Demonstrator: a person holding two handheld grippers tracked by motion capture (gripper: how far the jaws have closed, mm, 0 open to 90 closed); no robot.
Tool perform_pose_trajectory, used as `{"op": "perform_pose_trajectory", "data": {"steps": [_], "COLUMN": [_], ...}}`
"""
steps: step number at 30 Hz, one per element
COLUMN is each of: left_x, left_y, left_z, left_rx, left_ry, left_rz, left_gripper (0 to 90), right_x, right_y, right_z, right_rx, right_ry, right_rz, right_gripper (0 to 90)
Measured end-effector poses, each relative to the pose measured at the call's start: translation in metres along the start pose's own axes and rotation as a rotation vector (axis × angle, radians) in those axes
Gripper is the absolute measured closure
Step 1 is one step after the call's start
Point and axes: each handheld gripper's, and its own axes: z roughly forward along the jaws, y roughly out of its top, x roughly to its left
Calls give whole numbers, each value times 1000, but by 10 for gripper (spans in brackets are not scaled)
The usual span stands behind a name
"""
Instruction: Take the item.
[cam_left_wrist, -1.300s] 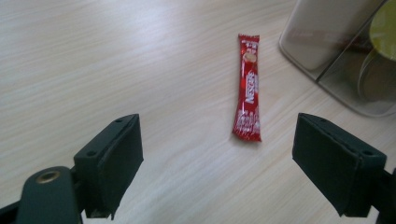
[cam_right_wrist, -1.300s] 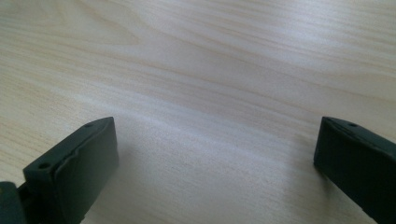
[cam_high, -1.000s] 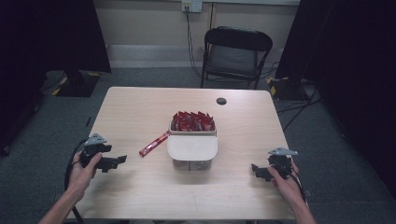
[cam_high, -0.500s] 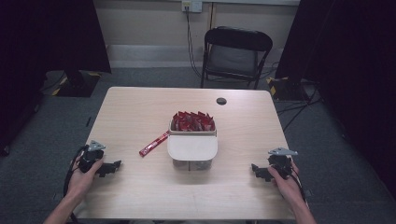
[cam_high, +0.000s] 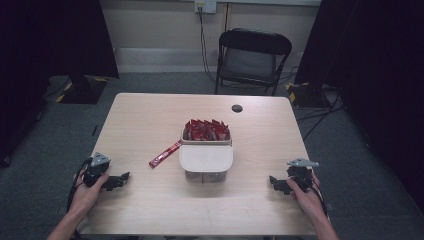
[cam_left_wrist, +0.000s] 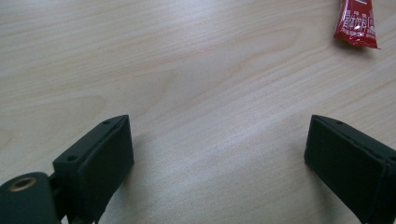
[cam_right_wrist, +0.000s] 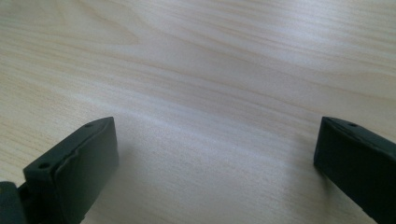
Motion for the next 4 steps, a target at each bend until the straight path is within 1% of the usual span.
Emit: {"op": "perform_pose_trajectory", "data": {"steps": [4], "left_x": [0], "left_y": [0], "left_z": [0], "left_rx": [2], "left_ry": [-4], "left_rz": [2], "left_gripper": [71], "right_x": [0], "right_y": [0], "right_z": [0], "right_rx": [0], "right_ry": [3], "right_rz": [-1], "right_gripper": [0]}}
